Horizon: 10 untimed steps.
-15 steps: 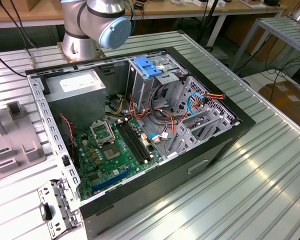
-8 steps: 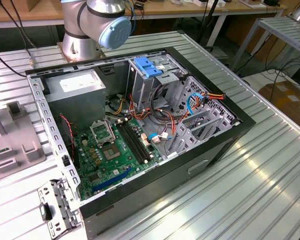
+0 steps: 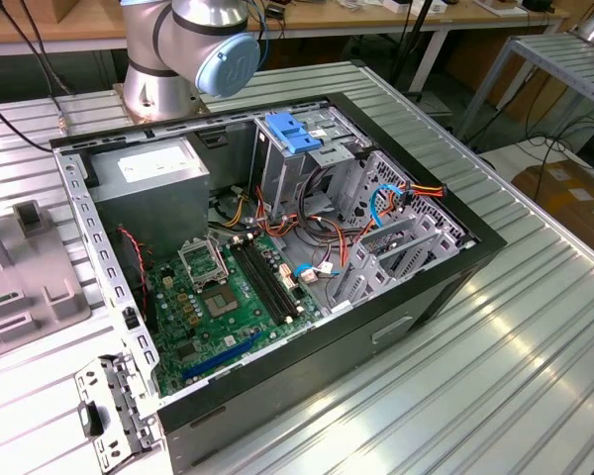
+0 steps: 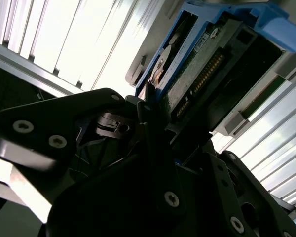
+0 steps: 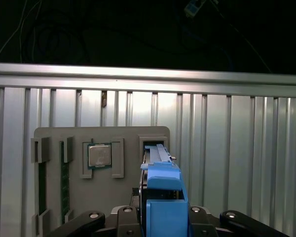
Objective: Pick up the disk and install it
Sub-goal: 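Pick up the disk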
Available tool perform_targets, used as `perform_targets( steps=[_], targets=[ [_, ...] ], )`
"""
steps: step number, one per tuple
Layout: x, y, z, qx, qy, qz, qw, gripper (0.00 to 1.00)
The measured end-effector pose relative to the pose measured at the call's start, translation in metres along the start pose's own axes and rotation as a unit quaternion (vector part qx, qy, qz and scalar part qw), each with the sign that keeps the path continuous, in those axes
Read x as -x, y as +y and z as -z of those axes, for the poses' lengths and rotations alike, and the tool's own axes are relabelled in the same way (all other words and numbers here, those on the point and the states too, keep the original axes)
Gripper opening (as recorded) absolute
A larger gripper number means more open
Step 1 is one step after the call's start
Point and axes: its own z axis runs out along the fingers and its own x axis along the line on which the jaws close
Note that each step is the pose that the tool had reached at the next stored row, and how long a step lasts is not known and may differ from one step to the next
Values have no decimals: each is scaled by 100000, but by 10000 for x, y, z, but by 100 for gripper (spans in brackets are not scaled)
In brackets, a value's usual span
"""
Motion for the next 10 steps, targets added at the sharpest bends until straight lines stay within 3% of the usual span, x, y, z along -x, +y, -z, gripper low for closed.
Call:
perform_targets(
  steps=[10],
  targets=[
    [1,1,31,0,8,-1,100000,36]
  ],
)
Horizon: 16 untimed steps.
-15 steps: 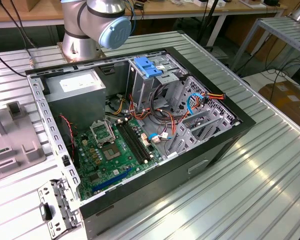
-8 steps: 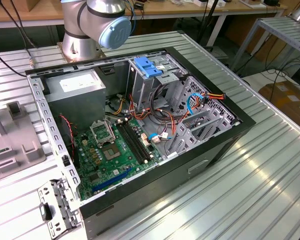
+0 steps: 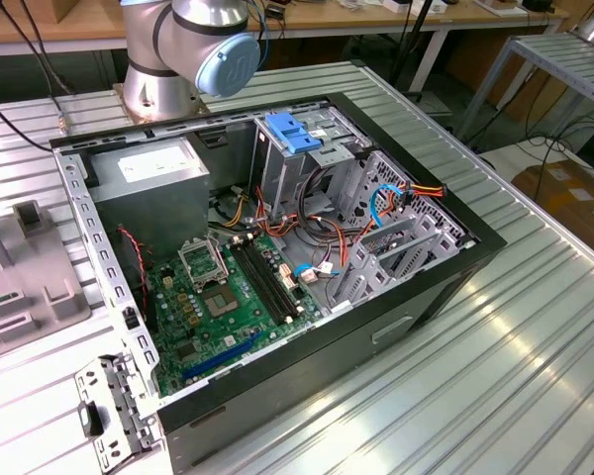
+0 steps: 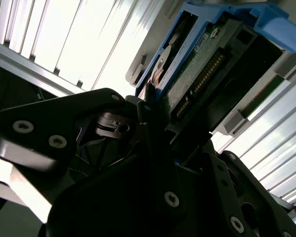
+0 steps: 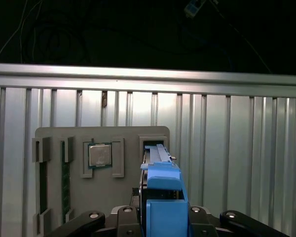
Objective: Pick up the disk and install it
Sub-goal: 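Pick up the disk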
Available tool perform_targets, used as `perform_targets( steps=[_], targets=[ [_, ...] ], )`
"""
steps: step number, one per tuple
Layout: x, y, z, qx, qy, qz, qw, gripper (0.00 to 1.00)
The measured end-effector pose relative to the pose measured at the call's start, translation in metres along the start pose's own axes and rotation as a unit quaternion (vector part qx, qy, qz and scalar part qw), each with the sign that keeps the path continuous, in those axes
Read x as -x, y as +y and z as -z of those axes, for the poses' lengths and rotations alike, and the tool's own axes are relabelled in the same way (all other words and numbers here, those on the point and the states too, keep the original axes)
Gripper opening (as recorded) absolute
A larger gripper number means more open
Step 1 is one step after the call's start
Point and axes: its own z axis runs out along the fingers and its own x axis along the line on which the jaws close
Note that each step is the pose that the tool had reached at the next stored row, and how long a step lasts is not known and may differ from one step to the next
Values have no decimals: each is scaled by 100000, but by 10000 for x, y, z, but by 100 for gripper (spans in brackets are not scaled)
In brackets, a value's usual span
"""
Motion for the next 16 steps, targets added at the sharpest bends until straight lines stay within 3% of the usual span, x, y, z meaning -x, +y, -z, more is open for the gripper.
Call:
perform_targets(
  steps=[16],
  targets=[
    [1,1,33,-5,-2,0,100000,36]
  ],
)
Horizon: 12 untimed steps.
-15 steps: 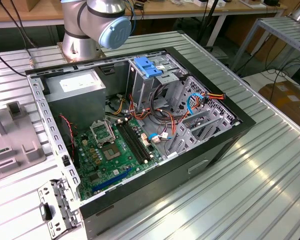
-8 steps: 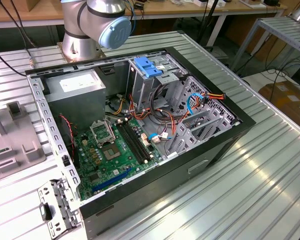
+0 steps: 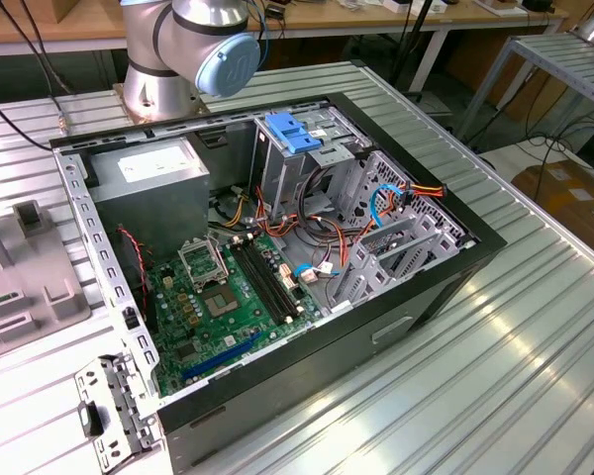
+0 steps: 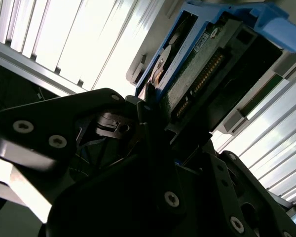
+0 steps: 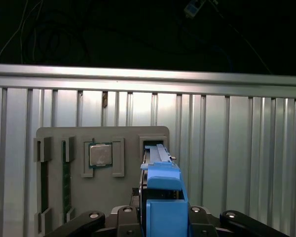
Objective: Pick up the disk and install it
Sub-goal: 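Pick up the disk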
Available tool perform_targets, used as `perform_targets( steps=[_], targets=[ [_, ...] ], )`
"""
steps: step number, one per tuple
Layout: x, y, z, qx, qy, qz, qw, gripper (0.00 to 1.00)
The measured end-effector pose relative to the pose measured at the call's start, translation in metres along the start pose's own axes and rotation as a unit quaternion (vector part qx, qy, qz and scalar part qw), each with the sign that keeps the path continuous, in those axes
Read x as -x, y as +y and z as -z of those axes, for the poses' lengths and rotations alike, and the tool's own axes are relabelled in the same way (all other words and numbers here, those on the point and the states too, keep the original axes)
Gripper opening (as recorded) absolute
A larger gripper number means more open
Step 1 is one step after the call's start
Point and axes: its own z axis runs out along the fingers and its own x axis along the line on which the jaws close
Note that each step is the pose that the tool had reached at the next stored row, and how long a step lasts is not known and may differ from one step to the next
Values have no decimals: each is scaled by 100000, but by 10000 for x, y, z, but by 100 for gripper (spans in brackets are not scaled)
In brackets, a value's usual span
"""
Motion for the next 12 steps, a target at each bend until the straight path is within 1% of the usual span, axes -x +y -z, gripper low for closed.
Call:
perform_targets(
  steps=[12],
  targets=[
    [1,1,23,5,2,-1,100000,36]
  ],
)
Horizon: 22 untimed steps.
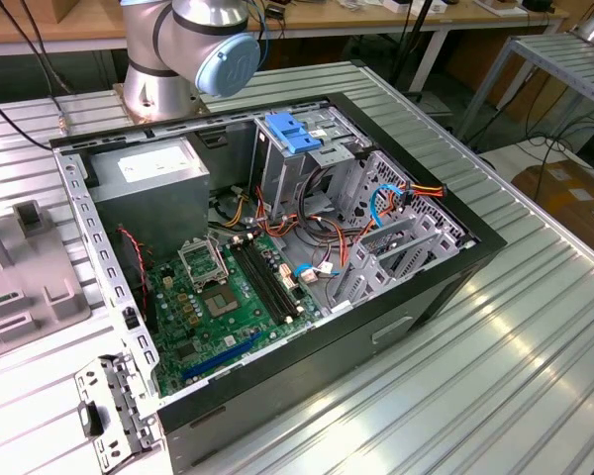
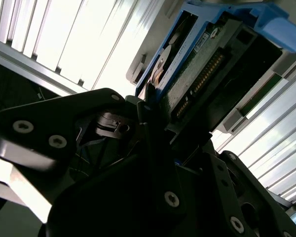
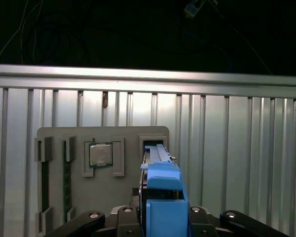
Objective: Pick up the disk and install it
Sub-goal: 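Pick up the disk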
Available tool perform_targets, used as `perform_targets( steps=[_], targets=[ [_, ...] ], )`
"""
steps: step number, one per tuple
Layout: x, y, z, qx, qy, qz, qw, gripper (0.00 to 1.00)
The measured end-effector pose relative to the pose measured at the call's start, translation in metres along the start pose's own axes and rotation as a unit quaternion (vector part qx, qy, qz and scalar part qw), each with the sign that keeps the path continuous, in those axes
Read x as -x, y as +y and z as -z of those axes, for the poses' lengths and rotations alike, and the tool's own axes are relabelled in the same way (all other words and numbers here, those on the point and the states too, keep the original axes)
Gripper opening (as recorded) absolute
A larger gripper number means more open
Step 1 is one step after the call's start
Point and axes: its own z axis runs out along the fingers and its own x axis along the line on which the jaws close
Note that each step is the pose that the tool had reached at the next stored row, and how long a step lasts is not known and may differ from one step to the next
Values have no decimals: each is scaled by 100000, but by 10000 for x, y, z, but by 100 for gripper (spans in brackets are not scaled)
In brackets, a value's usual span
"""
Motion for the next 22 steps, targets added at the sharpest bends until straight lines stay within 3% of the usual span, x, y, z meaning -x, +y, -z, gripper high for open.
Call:
perform_targets(
  steps=[22],
  targets=[
    [3,2,93,-2,-1,0,100000,36]
  ],
)
